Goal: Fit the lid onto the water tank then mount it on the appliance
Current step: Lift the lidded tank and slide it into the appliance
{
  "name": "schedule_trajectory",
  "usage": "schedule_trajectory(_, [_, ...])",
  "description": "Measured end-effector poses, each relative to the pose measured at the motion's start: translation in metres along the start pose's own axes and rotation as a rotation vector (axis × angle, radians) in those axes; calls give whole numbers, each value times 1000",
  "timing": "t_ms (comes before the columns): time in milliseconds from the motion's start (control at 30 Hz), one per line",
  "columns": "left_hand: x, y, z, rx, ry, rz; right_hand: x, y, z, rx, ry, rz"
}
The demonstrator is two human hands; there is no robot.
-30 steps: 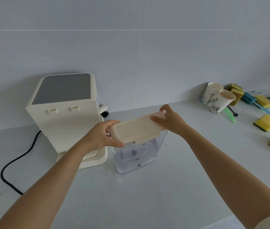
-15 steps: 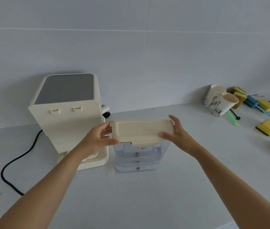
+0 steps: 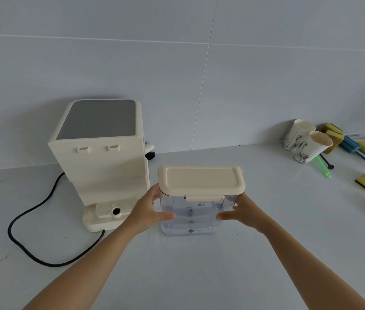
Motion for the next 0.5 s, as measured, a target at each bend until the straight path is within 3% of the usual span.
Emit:
schedule_trajectory(233, [4, -3, -1, -19, 33, -70, 8, 20, -5, 86, 41, 42])
schedule_trajectory(500, [3, 7, 4, -28, 53, -3, 4, 15, -6, 59, 72, 88])
Point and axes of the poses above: each hand's wrist, its own z-axis away from the middle knuckle, its own x-axis out of the palm, y = z × x, the point moved 8 cm from there along -z, towards the middle knuckle, and after that the axes turned 8 degrees about y, right-handed, at the moved point
